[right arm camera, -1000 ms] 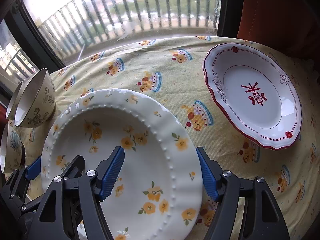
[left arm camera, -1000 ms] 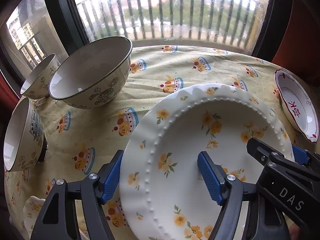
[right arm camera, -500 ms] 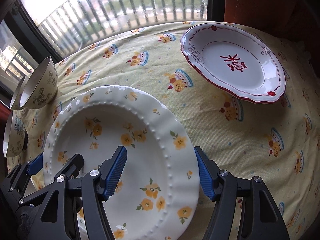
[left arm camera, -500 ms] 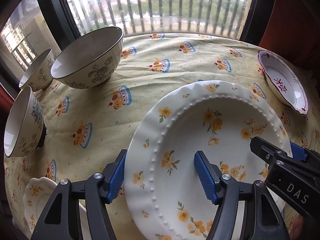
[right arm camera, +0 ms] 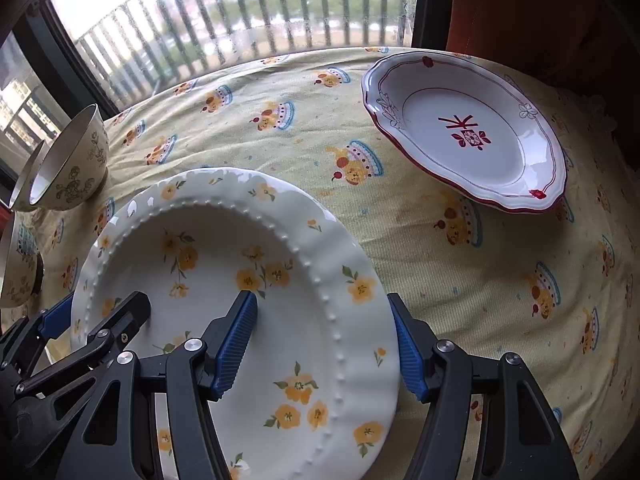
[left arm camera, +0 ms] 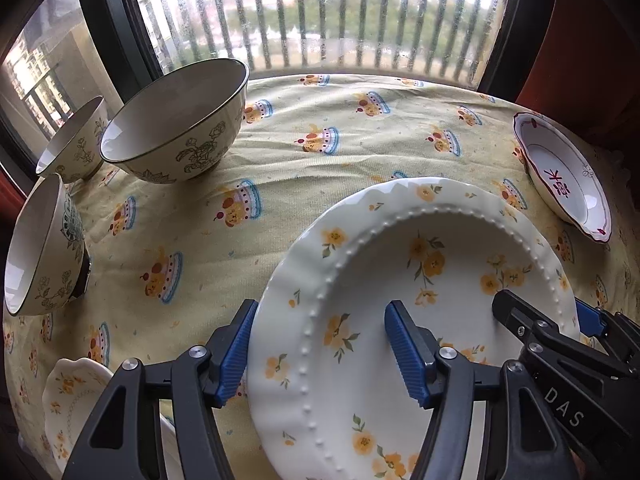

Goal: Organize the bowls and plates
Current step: 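Lift the beaded-rim plate with both grippers and carry it over the scalloped plate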

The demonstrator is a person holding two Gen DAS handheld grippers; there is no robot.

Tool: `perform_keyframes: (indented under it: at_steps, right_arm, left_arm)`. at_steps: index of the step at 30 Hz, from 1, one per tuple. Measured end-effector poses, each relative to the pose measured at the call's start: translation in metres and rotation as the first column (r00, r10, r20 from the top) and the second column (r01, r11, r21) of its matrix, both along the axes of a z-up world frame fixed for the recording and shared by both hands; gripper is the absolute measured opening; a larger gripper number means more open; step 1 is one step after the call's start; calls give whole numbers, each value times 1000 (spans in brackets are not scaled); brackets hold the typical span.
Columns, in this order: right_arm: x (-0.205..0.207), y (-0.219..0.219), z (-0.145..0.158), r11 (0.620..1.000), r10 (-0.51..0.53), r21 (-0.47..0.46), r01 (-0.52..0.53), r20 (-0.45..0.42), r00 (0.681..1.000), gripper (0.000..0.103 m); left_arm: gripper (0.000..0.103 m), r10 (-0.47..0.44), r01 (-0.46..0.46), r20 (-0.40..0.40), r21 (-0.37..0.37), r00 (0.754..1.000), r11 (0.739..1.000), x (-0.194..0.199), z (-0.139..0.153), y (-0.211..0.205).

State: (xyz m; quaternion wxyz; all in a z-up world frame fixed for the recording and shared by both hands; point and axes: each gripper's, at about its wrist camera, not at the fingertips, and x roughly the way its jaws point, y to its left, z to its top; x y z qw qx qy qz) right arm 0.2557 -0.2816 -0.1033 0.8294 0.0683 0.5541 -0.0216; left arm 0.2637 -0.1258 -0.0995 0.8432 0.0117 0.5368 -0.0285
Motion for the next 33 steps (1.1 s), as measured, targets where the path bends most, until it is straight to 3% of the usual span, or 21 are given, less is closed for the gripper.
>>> perform_keyframes:
  at_steps: [15, 24, 33]
  right_arm:
    - [-25, 6, 35, 997, -69, -30, 70, 33, 997, 69]
    - [-49, 34, 65, 996, -84, -23, 86, 76, 994, 69]
    - [-71, 75, 83, 997, -69, -22, 72, 102, 992, 69]
  left_arm:
    - [65, -53, 54, 36, -22, 998, 998, -20, 34, 7]
    - [66, -51, 53, 73, -33, 996, 998, -45, 61, 41]
    - [66, -9, 14, 66, -65, 998, 998, -76, 68, 86]
